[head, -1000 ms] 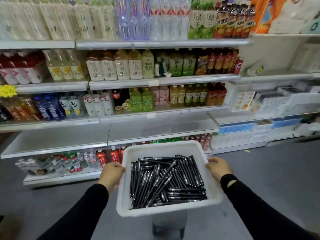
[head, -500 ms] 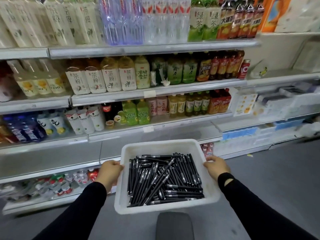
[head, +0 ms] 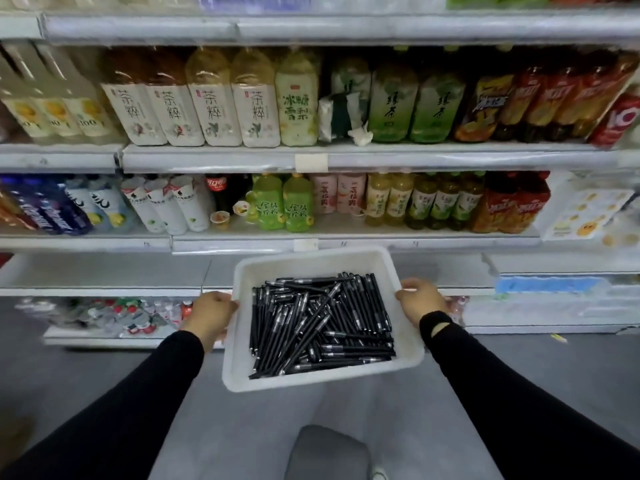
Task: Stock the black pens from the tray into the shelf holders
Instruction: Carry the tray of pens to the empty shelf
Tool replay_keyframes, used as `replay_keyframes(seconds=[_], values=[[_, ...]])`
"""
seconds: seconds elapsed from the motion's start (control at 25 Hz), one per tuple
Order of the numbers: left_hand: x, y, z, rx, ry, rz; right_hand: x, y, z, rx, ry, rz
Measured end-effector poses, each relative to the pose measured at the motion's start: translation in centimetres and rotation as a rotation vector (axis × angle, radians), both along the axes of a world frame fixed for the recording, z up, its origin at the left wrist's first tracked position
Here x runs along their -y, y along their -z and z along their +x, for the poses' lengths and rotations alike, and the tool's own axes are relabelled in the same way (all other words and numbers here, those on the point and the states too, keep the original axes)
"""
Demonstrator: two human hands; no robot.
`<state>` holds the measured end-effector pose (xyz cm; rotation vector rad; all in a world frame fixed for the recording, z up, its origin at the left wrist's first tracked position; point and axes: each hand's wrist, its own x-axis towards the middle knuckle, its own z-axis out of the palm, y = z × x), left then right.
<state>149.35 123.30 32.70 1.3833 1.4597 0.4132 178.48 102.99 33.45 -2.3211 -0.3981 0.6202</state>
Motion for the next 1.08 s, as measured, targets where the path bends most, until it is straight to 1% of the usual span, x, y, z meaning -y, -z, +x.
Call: replay_keyframes(seconds=[0.24,0.48,0.6,0.72,0.88,1.08], values=[[-1.1,0.9,3.8,0.018,-0.108,-0.049,-3.9,2.5,5.1,-0.030,-0.104,-0.040],[-4.9,2.6,6.7,0.001,-0.111,-0.091,-6.9,4.6,7.4,-0.057,-0.086,-0.056],[-7.8,5.6,7.6,-0.003,-0.079,-0.086,-8.5,6.8,8.0,-0.059,-0.034,-0.025],[-10.5,9.1,8.3,-0.016,0.005,-0.053,-9.6,10.5,8.0,-0.062,0.028,0.014],[-12.3,13.1,10.2,-0.052,0.060,0.003,-10.5,15.2,9.3,-0.038,0.014,0.044],[-12.0,17.6,10.8,0.015,0.062,0.053,-9.7,20.0,10.7,-0.052,0.003,0.165]])
